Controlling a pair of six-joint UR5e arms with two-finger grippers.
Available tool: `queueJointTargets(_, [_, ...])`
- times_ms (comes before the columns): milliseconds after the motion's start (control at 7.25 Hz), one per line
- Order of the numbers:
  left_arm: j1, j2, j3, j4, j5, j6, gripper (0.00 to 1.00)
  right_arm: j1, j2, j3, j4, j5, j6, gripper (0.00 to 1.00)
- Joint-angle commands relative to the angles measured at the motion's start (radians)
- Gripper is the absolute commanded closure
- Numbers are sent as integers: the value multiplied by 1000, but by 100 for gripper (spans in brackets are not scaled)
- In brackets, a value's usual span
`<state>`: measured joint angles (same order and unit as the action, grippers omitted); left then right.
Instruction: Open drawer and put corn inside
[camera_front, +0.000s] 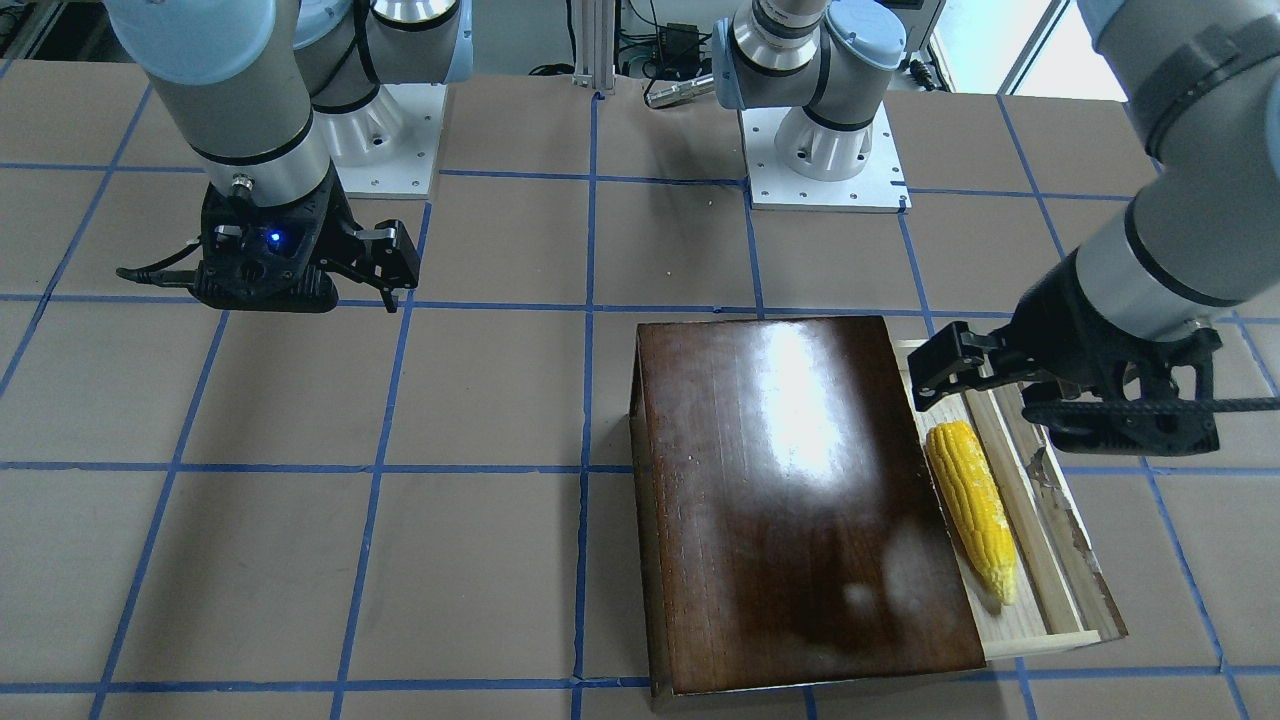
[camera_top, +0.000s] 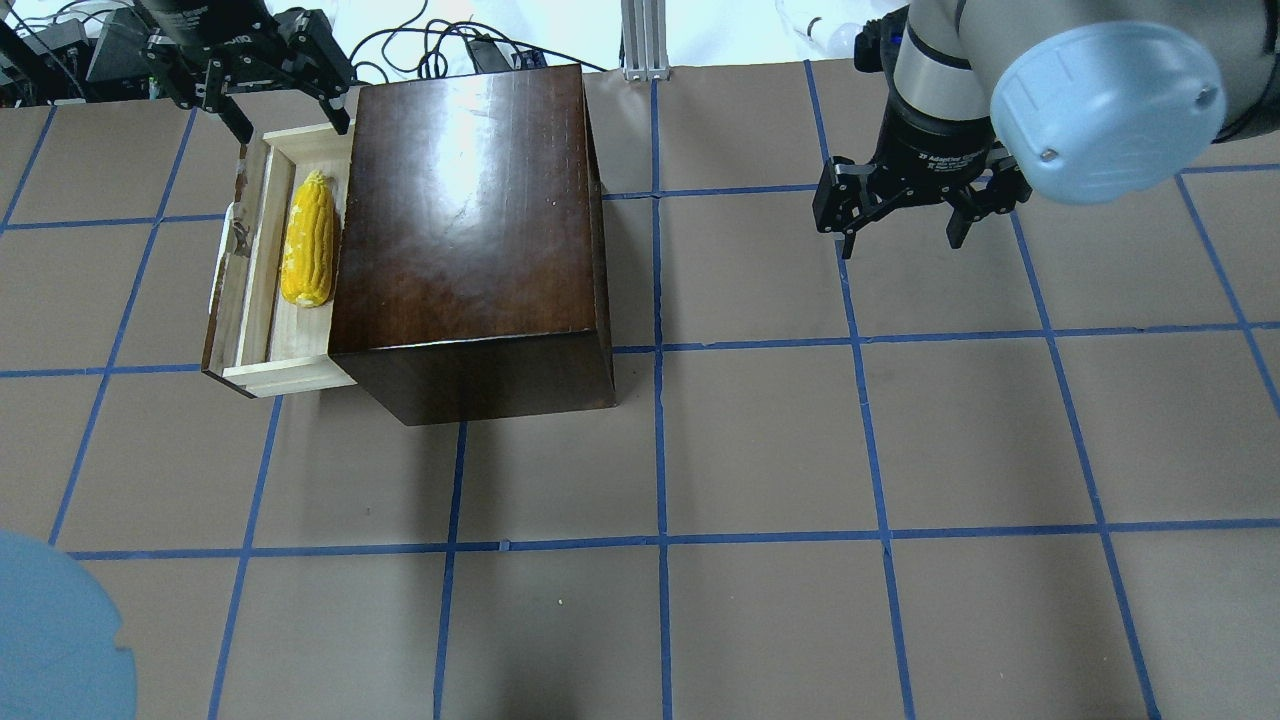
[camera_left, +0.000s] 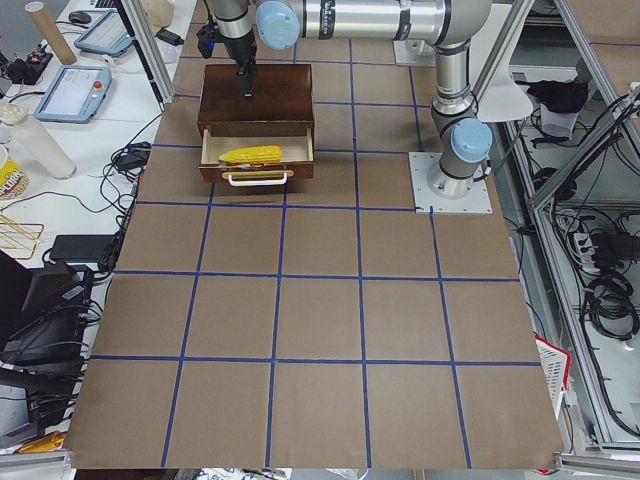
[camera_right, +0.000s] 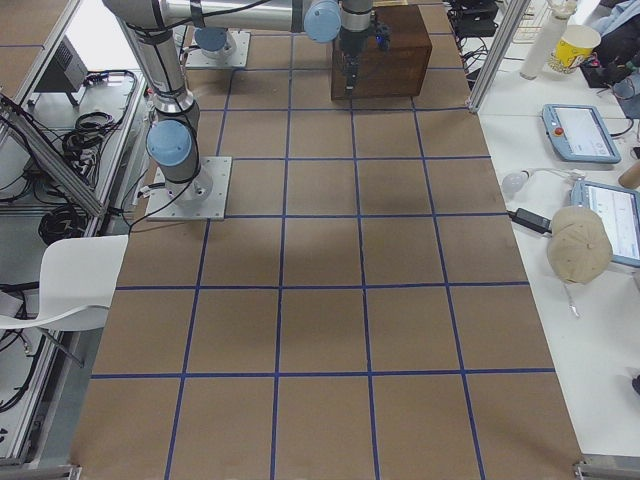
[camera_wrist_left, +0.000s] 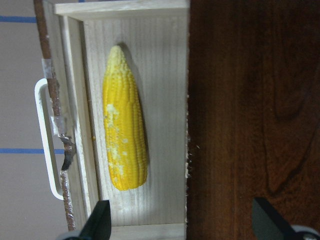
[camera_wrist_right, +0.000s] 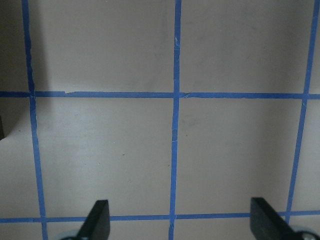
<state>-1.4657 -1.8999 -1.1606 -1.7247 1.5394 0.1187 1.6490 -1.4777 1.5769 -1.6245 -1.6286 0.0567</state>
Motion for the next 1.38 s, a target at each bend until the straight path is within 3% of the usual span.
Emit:
queueJointTargets(0, [-51, 42, -68, 1, -4, -19, 0, 0, 0, 0, 0, 1, 0, 0])
queueJointTargets(414, [-68, 105, -186, 14, 1, -66, 0, 0, 0, 0, -1, 0, 0, 0])
queueJointTargets(966, [-82, 163, -247, 14, 2, -71, 0, 0, 0, 0, 0, -2, 0, 0])
queueJointTargets(1241, [-85, 183, -286, 77, 5, -71, 0, 0, -1, 0, 0, 0, 0, 0])
